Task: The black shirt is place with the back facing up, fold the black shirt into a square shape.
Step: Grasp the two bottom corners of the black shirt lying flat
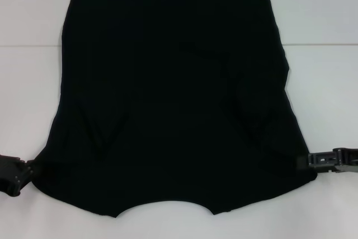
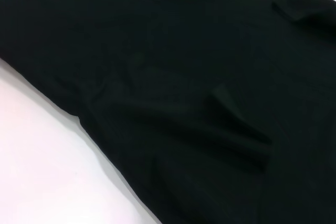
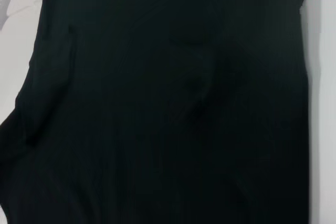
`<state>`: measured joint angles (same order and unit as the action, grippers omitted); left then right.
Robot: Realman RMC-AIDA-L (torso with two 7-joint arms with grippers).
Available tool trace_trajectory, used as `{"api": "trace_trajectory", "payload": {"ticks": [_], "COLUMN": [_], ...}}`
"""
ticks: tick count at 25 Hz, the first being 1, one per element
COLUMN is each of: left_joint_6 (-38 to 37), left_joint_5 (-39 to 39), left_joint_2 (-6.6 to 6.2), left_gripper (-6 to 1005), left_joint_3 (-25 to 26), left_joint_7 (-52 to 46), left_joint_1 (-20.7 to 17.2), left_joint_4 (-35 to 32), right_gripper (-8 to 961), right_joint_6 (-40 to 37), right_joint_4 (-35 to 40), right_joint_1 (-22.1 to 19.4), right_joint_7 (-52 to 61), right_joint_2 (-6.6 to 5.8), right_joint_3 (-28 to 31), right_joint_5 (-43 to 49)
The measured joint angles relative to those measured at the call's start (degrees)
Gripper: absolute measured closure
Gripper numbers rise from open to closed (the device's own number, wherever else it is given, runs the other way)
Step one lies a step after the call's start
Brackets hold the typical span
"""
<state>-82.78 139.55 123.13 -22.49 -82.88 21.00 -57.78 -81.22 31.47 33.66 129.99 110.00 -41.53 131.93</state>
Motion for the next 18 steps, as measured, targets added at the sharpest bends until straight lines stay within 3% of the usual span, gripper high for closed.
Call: {"api": "trace_trajectory", "payload": {"ticks": [10, 18], "left_joint_6": [-0.1, 0.0], "left_joint_5": [0.0, 0.0], "left_joint_2": [0.00, -0.08], "left_gripper": [960, 960], "left_joint_3": [0.1, 0.2], "left_joint_7": [0.0, 0.0], "left_joint_1": [0.0, 0.0], "left_joint_4": [-0.1, 0.1], "right_gripper": [68, 71], "right_joint_6": [-1.8, -1.6], "right_joint_4": [0.1, 0.0], "right_joint_1": [3.2, 4.6], "right_joint_7": [0.6, 0.7], "right_joint_2": [1.86, 2.11], "right_joint_3": [0.0, 0.0], "right_joint_5": [2.9, 3.0]}}
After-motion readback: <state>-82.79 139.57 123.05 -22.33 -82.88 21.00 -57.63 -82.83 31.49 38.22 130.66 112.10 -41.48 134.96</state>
